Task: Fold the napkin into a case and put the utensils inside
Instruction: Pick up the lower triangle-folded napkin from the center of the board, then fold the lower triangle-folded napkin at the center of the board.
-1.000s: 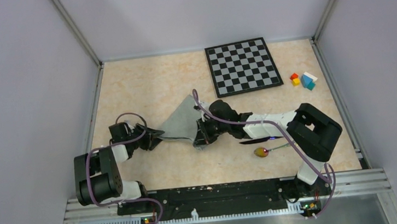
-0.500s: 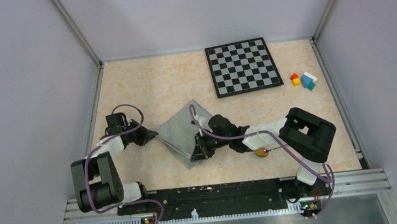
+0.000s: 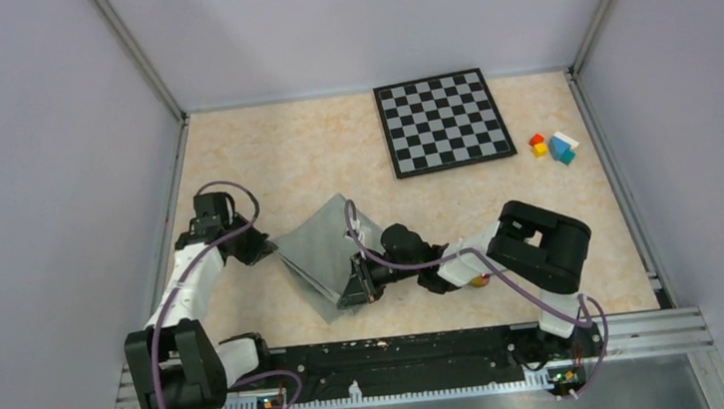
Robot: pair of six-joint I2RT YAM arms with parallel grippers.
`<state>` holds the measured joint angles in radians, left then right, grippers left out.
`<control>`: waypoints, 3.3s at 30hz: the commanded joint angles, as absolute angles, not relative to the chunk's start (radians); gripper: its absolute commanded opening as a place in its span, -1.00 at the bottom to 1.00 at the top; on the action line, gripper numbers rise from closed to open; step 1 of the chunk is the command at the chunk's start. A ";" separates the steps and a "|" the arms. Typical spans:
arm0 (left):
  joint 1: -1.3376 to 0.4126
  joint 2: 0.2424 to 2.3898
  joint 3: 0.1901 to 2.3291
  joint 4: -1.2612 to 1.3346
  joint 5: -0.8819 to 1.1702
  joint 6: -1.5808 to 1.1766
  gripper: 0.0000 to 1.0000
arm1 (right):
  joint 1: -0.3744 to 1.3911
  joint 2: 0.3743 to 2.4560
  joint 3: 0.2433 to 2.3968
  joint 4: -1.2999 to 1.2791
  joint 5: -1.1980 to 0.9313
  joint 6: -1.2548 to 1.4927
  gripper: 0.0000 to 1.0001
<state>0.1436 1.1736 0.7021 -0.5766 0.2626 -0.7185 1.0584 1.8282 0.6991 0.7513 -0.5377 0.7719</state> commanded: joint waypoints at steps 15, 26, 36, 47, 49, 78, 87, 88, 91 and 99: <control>0.018 1.244 0.771 -0.528 0.086 -0.823 -1.00 | 1.103 1.848 0.826 0.429 -0.421 0.645 -1.00; 0.048 1.212 0.698 -0.531 0.086 -0.864 -1.00 | 1.290 1.823 1.047 0.028 0.036 0.406 0.29; 0.095 1.225 0.645 -0.540 0.149 -0.913 -1.00 | 1.406 1.972 1.280 -0.162 0.309 0.308 0.28; 0.141 1.244 0.649 -0.545 0.188 -0.866 -1.00 | 1.440 2.085 1.346 -0.272 0.318 0.366 0.30; 0.150 1.243 0.645 -0.544 0.197 -0.862 -1.00 | 1.450 2.112 1.348 -0.297 0.335 0.383 0.20; -0.076 1.297 0.951 -0.833 -0.066 -1.155 -1.00 | 1.145 1.768 0.645 0.835 -0.415 0.804 -1.00; -0.306 1.585 1.188 -0.967 -0.189 -1.346 -1.00 | 1.022 1.816 0.520 1.044 -0.535 0.931 -1.00; -0.325 1.613 1.210 -0.970 -0.198 -1.352 -1.00 | 1.008 1.823 0.507 1.060 -0.546 0.942 -1.00; -0.340 1.694 1.257 -0.994 -0.207 -1.376 -1.00 | 0.967 1.841 0.489 1.055 -0.569 0.949 -1.00; -0.340 1.735 1.244 -0.971 -0.219 -1.391 -1.00 | 0.893 1.873 0.519 0.959 -0.657 0.891 -1.00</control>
